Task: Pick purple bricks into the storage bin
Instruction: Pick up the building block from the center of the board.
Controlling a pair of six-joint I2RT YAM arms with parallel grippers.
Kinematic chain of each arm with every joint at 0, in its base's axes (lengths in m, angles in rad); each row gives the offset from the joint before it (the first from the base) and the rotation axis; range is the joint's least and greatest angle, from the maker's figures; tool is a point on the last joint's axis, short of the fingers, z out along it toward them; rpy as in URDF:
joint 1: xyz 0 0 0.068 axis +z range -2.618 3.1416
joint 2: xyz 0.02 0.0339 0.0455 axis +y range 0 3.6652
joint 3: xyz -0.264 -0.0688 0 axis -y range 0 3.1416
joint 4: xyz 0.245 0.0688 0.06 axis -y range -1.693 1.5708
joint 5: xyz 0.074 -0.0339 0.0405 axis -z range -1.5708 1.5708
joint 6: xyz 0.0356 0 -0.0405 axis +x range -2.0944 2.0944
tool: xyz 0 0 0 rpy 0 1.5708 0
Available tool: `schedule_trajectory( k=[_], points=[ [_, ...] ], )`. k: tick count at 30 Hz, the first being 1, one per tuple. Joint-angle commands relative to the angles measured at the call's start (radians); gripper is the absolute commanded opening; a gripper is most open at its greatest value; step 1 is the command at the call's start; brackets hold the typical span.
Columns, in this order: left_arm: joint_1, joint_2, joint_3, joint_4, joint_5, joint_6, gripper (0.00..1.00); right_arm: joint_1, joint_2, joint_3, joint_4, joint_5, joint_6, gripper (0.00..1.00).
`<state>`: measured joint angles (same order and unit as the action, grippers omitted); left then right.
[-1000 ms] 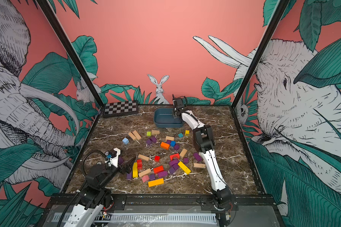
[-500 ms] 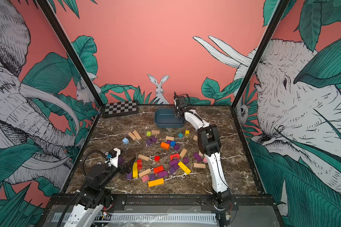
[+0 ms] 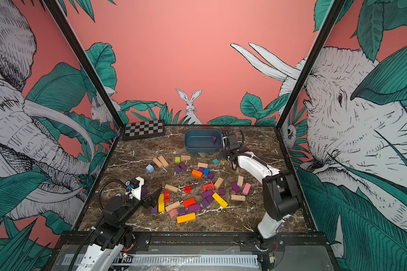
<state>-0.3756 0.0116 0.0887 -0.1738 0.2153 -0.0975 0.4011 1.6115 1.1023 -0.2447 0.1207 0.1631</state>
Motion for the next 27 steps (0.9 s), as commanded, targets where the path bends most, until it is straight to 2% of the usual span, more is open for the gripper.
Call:
schedule_trajectory(
  k=[1, 5, 10, 17, 27],
  points=[
    [-0.005, -0.006, -0.006, -0.001, -0.006, -0.005, 0.99, 0.010, -0.103, -0.118, -0.050, 0.010, 0.090, 0.48],
    [-0.005, -0.006, -0.006, -0.001, -0.004, -0.009, 0.99, 0.012, -0.203, -0.202, -0.152, 0.012, 0.119, 0.48],
    [-0.005, -0.007, -0.005, -0.004, -0.003, -0.010, 0.99, 0.012, -0.269, -0.294, -0.190, -0.013, 0.153, 0.48],
    [-0.005, -0.007, -0.004, -0.004, -0.004, -0.010, 0.99, 0.016, -0.281, -0.358, -0.213, -0.064, 0.179, 0.49],
    [-0.005, -0.007, -0.005, -0.004, -0.005, -0.010, 0.99, 0.039, -0.270, -0.436, -0.193, -0.063, 0.222, 0.49]
  ],
)
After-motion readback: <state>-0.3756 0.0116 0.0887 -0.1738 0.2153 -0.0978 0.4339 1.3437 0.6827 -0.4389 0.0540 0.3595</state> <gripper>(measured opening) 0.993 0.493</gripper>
